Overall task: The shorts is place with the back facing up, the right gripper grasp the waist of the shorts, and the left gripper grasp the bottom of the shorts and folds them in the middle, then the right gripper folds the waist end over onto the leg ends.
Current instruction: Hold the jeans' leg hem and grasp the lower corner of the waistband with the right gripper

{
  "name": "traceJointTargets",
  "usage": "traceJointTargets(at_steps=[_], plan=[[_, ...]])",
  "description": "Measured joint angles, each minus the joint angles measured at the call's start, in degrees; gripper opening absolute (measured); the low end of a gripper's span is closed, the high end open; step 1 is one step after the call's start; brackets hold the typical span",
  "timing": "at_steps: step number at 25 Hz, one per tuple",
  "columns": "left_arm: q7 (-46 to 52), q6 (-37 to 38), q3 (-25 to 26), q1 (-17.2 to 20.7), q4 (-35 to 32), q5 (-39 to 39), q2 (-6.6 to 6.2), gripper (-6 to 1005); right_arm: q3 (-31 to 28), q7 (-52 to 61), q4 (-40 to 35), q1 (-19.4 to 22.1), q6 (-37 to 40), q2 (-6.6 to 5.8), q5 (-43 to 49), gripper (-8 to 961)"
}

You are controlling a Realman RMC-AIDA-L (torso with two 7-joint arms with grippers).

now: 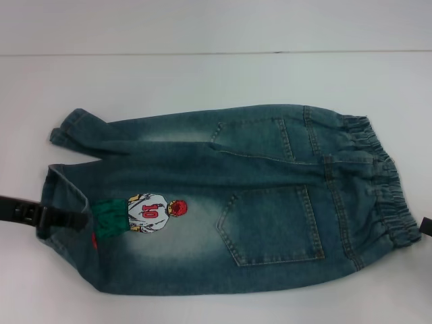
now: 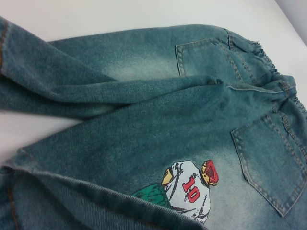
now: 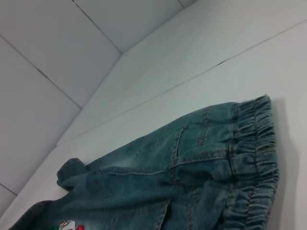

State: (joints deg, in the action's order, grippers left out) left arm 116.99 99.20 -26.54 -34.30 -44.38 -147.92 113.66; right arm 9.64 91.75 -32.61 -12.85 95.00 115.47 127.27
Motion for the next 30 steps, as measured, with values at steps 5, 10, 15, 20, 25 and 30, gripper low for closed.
traceJointTargets(at_steps=[5, 10, 15, 20, 25, 30], plan=[[0.0, -0.1, 0.0, -0.1, 0.0, 0.0, -0.03, 57, 0.1, 0.5, 0.1, -1.3, -1.2, 0.27, 1.2, 842], [0.0, -0.3, 0.0, -0.1, 0.0, 0.0, 0.02, 56, 0.1, 1.0, 0.8, -2.8, -2.3, 0.39, 3.5, 907], [0.0, -0.7, 0.1, -0.1, 0.0, 0.1, 0.05, 56, 0.1, 1.4, 0.9, -3.2, -2.8, 0.36, 3.7, 922], [0.0, -0.8, 0.1, -0.2, 0.1, 0.1, 0.06, 56, 0.4, 1.5, 1.9, -3.5, -3.6, 0.19, 3.7, 924], [0.0, -1.1, 0.1, -0.3, 0.1, 0.1, 0.0, 57, 1.4, 1.7, 2.9, -4.1, -4.7, 0.08, 3.7, 923], [0.0, -1.4, 0.1, -0.3, 0.1, 0.1, -0.02, 57, 2.1, 2.0, 3.1, -4.4, -5.0, 0.22, 3.7, 923]])
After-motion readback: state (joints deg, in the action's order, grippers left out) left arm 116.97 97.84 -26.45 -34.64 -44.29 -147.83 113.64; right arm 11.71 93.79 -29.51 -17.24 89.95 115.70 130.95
